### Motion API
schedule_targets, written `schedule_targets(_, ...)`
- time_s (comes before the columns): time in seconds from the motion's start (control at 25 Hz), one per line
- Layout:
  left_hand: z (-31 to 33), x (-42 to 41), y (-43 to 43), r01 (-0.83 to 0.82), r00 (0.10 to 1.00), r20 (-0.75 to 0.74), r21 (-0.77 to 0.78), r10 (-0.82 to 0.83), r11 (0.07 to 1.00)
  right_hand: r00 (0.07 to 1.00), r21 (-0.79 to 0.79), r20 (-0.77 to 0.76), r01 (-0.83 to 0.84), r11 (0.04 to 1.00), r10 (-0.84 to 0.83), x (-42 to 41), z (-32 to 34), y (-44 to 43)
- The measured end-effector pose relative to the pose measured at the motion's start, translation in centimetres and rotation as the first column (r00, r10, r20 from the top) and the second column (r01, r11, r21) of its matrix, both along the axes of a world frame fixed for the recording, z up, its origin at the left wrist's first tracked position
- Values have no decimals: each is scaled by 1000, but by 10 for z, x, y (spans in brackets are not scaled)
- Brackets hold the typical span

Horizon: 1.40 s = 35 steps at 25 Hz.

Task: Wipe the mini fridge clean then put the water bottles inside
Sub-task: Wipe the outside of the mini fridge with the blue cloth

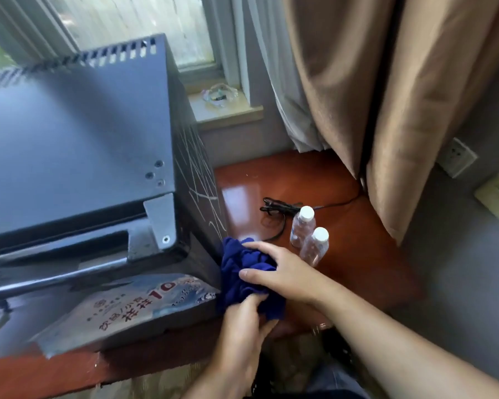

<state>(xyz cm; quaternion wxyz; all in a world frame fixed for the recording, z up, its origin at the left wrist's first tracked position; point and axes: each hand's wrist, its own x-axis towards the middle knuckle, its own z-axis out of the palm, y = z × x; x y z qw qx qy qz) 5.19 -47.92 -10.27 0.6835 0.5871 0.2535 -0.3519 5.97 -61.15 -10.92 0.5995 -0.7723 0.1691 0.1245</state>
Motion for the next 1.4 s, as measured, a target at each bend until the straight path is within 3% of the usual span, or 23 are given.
schedule_targets(0.12, 37, -4, -1, 152, 965, 164, 289, -205, 945, 996, 251, 78, 13, 968, -33, 16, 15, -16)
schedule_targets(0.24, 80, -10, 1, 304, 751, 312, 619, -582, 724, 988, 522, 82, 71, 850, -133, 37, 21, -26)
schedule_targets(0.32, 113, -15, 0, 191, 594, 328, 830, -735, 524, 991, 628, 70, 46, 777, -116, 47, 27, -31)
schedule_targets(0.36, 129, -17, -3, 81, 559, 340, 885, -756, 459, 991, 642, 79, 33, 766, -109, 51, 30, -33)
schedule_targets(0.44, 157, -15, -8, -173, 528, 485, 865, -697, 471, 987, 640, 112, 14, 768, -111, 56, 36, -32)
schedule_targets(0.52, 172, -9, -23, -353, 409, 594, 803, -693, 481, 986, 651, 145, -30, 759, -86, 57, 46, -34)
schedule_targets(0.6, 179, 4, -42, -405, 308, 538, 820, -785, 404, 984, 657, 171, -76, 750, -49, 61, 60, -38)
schedule_targets(0.72, 183, 31, -67, -342, 327, 415, 890, -849, 303, 977, 685, 211, -152, 713, 5, 73, 94, -49)
schedule_targets(0.84, 205, 57, -75, -255, 373, 340, 932, -864, 257, 975, 750, 220, -178, 637, 13, 90, 131, -61)
schedule_targets(1.0, 244, 84, -71, -218, 370, 246, 960, -896, 174, 971, 794, 240, -182, 580, -23, 107, 186, -69)
schedule_targets(1.16, 276, 126, -76, -232, 326, 265, 953, -907, 195, 967, 834, 249, -187, 520, -51, 110, 221, -63)
schedule_targets(1.28, 288, 158, -83, -163, 239, 128, 982, -963, 90, 966, 871, 248, -193, 451, -67, 112, 218, -65)
schedule_targets(1.32, 287, 166, -84, -142, 201, 74, 989, -977, 45, 966, 869, 250, -193, 457, -67, 113, 211, -67)
schedule_targets(1.4, 280, 178, -89, -121, 133, -45, 991, -990, -61, 962, 768, 268, -183, 614, -48, 114, 195, -71)
